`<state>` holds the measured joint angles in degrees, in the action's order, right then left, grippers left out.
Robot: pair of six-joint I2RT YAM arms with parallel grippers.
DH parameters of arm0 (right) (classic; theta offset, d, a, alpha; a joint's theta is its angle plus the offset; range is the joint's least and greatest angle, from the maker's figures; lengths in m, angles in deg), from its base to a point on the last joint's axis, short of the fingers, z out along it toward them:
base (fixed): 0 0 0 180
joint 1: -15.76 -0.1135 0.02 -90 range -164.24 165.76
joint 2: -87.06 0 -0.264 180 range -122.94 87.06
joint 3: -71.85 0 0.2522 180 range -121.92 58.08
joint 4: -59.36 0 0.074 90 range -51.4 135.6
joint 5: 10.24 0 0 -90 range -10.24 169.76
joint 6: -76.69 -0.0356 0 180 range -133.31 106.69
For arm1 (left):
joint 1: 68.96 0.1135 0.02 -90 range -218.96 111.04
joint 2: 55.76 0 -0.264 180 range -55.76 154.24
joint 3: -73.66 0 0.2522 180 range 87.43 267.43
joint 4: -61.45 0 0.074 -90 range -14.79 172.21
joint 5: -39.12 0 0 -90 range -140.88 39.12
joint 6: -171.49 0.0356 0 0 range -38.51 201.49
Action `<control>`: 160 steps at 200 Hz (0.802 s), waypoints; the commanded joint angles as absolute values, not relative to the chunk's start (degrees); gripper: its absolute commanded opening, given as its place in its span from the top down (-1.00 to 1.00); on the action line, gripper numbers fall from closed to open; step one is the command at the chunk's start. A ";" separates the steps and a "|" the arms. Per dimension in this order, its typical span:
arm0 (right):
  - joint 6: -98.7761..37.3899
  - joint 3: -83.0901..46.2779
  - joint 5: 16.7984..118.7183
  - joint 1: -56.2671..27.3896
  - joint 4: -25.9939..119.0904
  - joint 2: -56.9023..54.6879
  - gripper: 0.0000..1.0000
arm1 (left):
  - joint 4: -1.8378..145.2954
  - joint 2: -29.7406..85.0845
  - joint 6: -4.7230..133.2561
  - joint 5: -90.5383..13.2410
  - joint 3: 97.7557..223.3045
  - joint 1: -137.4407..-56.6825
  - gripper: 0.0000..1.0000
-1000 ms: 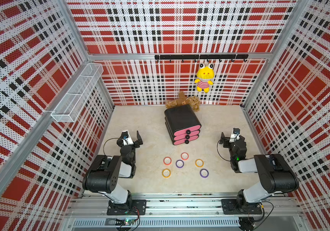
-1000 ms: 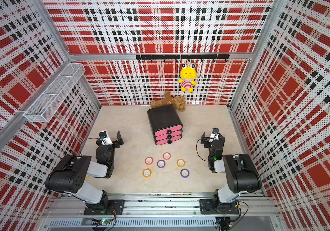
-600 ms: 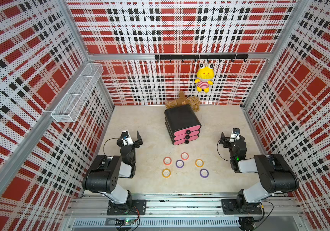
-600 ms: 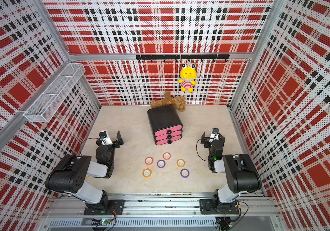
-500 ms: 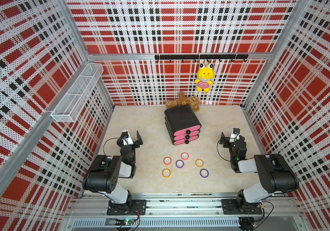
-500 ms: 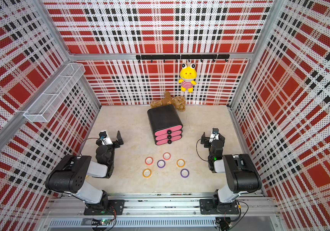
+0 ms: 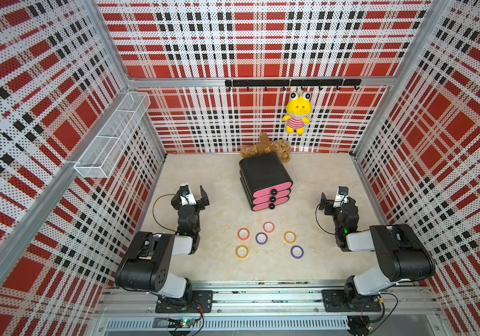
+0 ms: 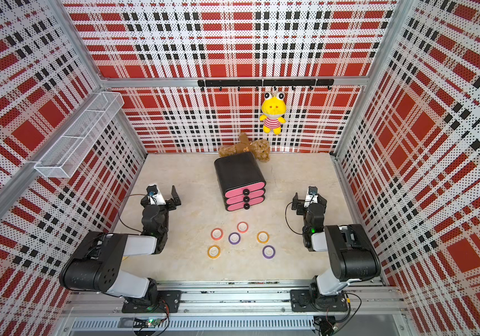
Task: Place the transparent tape into the drawer according to color
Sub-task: Open the drawer in the storage box.
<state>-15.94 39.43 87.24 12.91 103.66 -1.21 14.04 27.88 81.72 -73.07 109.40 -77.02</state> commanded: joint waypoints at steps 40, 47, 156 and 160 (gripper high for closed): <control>-17.30 30.34 100.64 6.34 74.06 12.96 -1.00 | 53.51 18.46 71.57 -74.91 129.21 -82.63 -1.00; -18.00 27.80 103.05 5.30 68.13 14.24 -1.00 | 58.86 18.64 70.33 -74.24 132.43 -82.72 -0.97; -30.30 7.10 85.32 1.31 26.31 29.31 -1.00 | 88.82 21.56 46.30 -51.68 151.50 -90.15 -0.99; -30.41 6.49 84.19 1.19 25.91 29.02 -1.00 | 89.82 22.23 45.63 -50.97 152.05 -90.14 -0.99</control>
<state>-27.81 10.14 92.62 1.90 35.34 30.13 80.05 19.59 51.82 -56.66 148.64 -89.43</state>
